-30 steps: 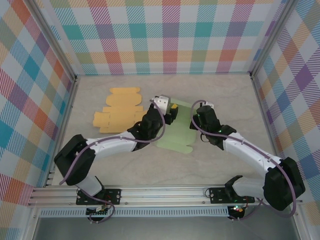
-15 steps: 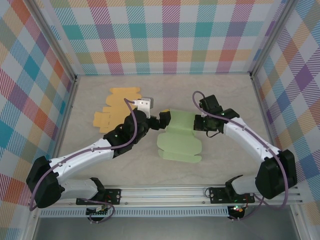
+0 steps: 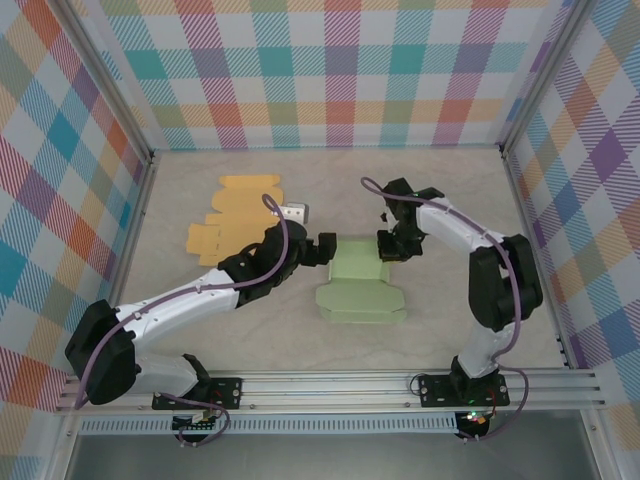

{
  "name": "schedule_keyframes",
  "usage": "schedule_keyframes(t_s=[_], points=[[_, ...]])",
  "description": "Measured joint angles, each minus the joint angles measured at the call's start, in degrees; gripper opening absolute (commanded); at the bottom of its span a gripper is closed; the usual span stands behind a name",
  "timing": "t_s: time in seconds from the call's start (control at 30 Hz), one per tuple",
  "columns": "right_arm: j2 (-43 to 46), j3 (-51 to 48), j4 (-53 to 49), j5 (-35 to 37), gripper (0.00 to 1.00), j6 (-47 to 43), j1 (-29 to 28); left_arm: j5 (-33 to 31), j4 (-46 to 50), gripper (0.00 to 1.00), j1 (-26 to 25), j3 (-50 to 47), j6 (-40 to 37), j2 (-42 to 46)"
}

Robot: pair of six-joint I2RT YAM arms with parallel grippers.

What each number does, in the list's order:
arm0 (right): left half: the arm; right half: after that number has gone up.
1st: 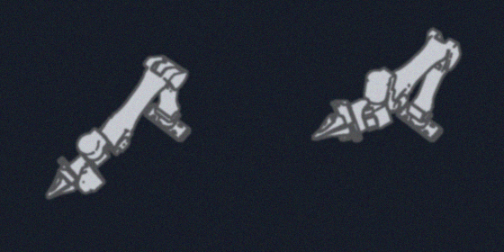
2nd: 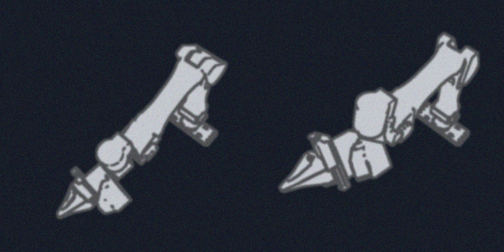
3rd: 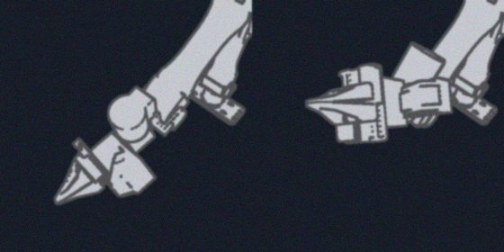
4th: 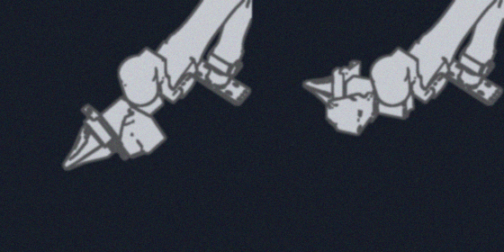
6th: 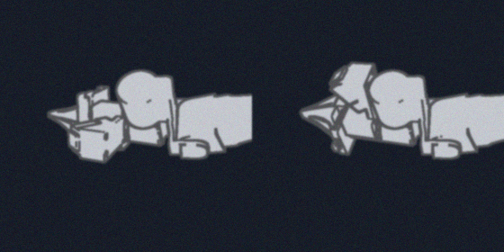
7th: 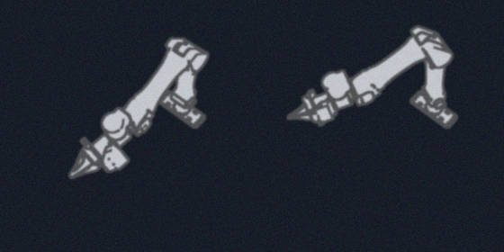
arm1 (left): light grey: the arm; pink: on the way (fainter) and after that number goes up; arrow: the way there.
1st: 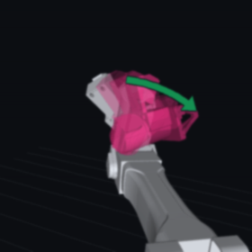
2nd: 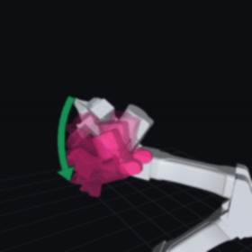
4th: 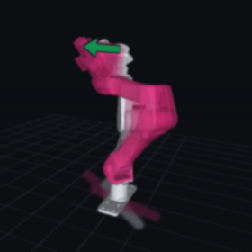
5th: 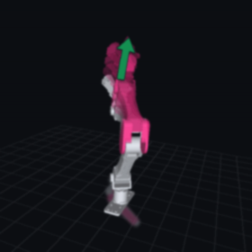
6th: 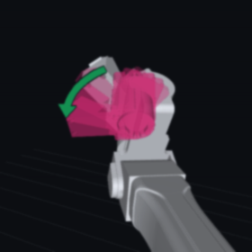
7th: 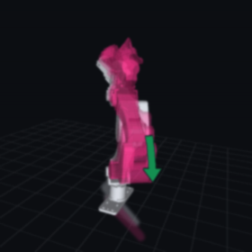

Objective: Fold the paper box

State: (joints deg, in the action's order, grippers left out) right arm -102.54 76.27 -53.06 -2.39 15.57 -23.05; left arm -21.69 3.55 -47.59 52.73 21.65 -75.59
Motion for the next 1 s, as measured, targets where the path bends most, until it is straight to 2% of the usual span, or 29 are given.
schedule_keyframes(t_s=[0.2,0.3,0.6,0.8,1.0], points=[[-5.7,4.3,-1.7,0.8,0.17,-1.1,0.1,0.0,0.0,1.0,0.9,-0.5,0.3,0.0],[-7.4,5.0,-2.3,0.9,0.17,-1.5,0.1,0.0,-0.2,1.0,1.4,-0.6,0.7,-0.7],[-8.6,6.6,-3.6,1.4,0.24,-2.6,0.1,2.4,-0.5,1.0,2.1,-0.3,3.2,-11.9],[-9.9,6.6,-3.8,3.4,0.22,-3.0,-0.2,3.9,-0.7,0.99,2.2,2.6,4.6,-17.8],[-10.6,6.1,-3.5,6.8,0.12,-2.9,-1.5,3.9,-0.7,0.98,2.2,3.3,6.6,-19.4]])
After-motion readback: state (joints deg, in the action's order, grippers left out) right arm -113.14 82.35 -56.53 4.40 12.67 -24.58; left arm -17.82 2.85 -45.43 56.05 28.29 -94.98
